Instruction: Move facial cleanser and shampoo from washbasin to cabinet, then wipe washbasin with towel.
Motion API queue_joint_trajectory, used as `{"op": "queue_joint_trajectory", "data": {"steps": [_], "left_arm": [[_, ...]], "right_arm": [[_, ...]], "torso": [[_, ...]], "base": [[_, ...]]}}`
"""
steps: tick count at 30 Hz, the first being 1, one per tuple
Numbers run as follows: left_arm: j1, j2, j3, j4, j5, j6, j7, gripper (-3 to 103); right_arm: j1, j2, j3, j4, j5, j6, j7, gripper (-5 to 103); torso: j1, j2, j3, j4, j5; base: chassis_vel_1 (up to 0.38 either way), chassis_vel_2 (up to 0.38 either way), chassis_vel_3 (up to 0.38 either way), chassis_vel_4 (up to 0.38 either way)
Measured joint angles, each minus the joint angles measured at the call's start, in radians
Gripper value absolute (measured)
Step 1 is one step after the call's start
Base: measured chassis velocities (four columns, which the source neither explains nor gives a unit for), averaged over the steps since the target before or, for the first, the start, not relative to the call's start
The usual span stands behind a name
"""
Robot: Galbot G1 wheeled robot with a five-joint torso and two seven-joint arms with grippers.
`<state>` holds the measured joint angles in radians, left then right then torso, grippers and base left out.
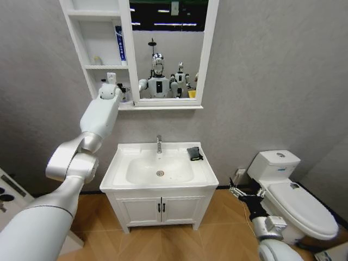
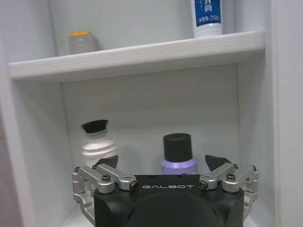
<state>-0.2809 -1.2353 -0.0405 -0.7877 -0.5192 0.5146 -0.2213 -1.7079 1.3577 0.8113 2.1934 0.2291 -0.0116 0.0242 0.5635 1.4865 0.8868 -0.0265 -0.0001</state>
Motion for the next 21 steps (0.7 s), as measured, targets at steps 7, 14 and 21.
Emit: {"op": "queue_joint_trajectory", "data": {"steps": [7, 14, 21], "left_arm": [[0.165, 0.147, -0.009, -0.386, -0.143, 0.081, -0.122, 100], [0.432, 0.313, -0.060, -0.821, -0.328, 0.130, -0.258, 100], [0.952, 0.362, -0.306, -1.089, -0.223, -0.011, -0.238, 100]], "right_arm": [[0.032, -0.015, -0.013, 0.000, -0.003, -0.038, 0.001, 100], [0.091, -0.037, -0.048, 0.001, 0.001, -0.103, 0.028, 100], [0.177, -0.104, -0.078, 0.009, 0.082, -0.186, 0.166, 100]], "torso": [[0.000, 0.000, 0.000, 0.0003, -0.0001], [0.000, 0.000, 0.000, 0.0000, -0.0004], [0.000, 0.000, 0.000, 0.0004, -0.0004]], "base": [[0.000, 0.000, 0.000, 0.000], [0.000, 0.000, 0.000, 0.000], [0.000, 0.000, 0.000, 0.000]]}}
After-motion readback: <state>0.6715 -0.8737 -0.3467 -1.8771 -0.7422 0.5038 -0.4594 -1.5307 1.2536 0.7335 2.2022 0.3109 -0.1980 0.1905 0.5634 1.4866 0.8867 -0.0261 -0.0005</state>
